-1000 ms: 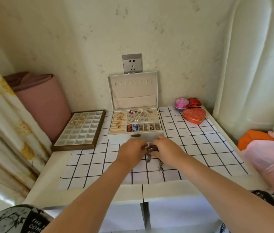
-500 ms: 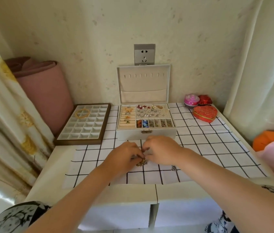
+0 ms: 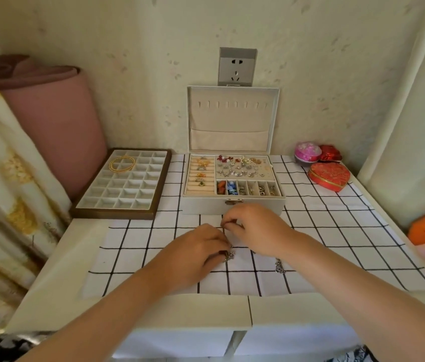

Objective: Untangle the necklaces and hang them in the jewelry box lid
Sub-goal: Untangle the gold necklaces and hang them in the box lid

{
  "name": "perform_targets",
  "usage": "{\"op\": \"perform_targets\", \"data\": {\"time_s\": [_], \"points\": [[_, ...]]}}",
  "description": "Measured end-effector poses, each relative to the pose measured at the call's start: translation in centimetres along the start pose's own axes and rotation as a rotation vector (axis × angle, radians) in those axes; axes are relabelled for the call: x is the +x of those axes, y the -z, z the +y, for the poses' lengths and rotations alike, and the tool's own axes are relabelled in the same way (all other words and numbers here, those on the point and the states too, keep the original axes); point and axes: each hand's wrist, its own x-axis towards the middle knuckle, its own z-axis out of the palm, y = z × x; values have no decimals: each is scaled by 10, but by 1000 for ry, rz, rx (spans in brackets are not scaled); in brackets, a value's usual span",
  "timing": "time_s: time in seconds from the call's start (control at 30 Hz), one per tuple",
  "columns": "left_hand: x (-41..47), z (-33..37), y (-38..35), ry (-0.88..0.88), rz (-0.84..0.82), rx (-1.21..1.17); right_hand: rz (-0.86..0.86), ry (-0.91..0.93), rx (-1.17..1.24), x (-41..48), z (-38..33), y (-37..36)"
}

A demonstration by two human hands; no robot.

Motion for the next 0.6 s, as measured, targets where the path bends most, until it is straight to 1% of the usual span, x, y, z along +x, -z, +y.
{"op": "perform_targets", "data": {"time_s": [0.17, 0.3, 0.37, 0.5, 0.6], "points": [[-6, -9, 5, -7, -73, 68, -13, 67, 2, -15, 5, -3], [-12, -13, 10, 165, -81, 135, -13, 134, -13, -25, 10, -10], [-14, -14, 14, 199, -92, 136, 0, 181, -39, -28, 10, -13], [-18, -11, 20, 174, -38, 75, -32, 276, -93, -35, 4, -18], [-22, -10, 17, 141, -92, 89, -65, 284, -136, -39, 7, -20]]}}
